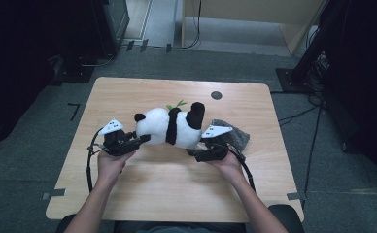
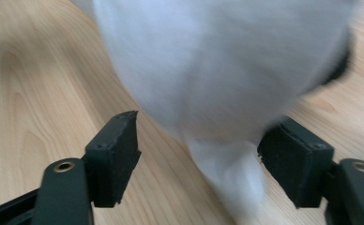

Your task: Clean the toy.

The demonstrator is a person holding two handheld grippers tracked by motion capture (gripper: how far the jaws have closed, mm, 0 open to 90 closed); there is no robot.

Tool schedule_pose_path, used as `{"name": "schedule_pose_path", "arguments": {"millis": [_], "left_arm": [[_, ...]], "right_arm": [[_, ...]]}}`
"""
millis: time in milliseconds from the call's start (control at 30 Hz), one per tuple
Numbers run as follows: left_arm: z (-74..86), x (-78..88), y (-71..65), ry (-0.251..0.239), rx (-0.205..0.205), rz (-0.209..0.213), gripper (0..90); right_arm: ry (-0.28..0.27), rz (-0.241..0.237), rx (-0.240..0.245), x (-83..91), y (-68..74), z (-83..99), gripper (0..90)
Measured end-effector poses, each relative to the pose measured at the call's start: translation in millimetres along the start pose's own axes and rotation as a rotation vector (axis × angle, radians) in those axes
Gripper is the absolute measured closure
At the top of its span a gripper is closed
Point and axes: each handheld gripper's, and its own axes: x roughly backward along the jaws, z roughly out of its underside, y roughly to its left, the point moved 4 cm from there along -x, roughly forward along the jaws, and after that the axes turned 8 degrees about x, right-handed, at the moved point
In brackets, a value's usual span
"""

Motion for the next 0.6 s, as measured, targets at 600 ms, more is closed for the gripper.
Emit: {"name": "schedule_pose_path", "arguments": {"millis": [600], "left_arm": [[2.9, -6.5, 1.2, 0.068, 0.063, -0.002, 27.3]], "right_arm": [[-0.105, 0.041, -0.013, 30.6, 5.5, -25.2, 36.6]]}}
